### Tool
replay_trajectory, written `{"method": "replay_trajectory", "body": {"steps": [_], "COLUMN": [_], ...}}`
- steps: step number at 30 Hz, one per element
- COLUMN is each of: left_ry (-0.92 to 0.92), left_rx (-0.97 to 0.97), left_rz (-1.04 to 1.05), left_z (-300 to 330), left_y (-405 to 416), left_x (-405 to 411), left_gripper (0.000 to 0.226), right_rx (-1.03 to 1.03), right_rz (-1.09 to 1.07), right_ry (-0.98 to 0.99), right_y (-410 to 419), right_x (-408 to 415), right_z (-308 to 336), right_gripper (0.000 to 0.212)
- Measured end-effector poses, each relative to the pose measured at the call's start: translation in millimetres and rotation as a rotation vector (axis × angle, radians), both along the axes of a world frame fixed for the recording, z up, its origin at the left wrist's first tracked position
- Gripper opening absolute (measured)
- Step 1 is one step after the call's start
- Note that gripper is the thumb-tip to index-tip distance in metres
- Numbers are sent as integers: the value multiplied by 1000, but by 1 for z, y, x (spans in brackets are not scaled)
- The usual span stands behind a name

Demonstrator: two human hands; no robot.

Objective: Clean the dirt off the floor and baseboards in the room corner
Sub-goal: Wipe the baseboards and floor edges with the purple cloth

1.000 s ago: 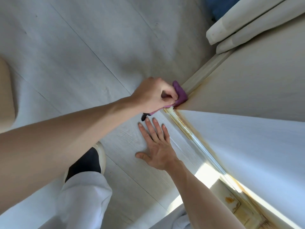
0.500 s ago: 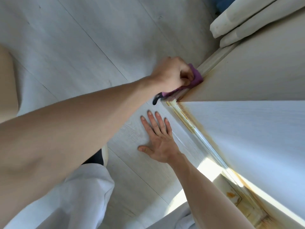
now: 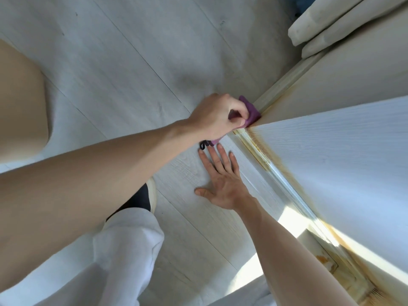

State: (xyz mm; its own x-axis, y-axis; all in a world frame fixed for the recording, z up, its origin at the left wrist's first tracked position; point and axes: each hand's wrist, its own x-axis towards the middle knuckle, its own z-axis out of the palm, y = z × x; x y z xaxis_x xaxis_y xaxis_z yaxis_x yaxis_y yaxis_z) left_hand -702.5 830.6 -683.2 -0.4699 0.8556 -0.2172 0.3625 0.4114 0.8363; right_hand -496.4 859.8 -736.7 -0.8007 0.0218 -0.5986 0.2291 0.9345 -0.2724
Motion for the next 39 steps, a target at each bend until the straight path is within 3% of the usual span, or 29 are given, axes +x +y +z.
{"method": "replay_trajectory", "body": {"steps": [4,8,13,18,25,31,35,39], "left_ry": [-6,-72,-262,-388,-370,-287,-384,-347], "left_rx": [-74,-74,-20,11,12,-52,-62,-39], "left_rz": [28,-39,300,278,329,399,460,509], "left_z": [11,-4,-25,-22,-31,-13,-23,-10], "left_y": [27,3,-10,6,-25,6,-11,3], "left_x": [-4,-16,-9,6,27,26,37,34], "left_gripper": [21,13,16,16,18,11,15,10], "right_rx": [9,16,6,0,-36,-36,-54,-52], "right_rz": [-4,1,-5,-19,-27,-23,-32,-17], "right_ry": [38,43,12,11,-57,23,-41,-7], "right_y": [-1,-1,-2,-1,0,0,2,0], "right_x": [1,0,-1,-1,-2,0,-1,-1], "right_z": [2,2,1,2,1,1,4,5], "right_gripper": [109,109,112,112,107,110,106,109]}}
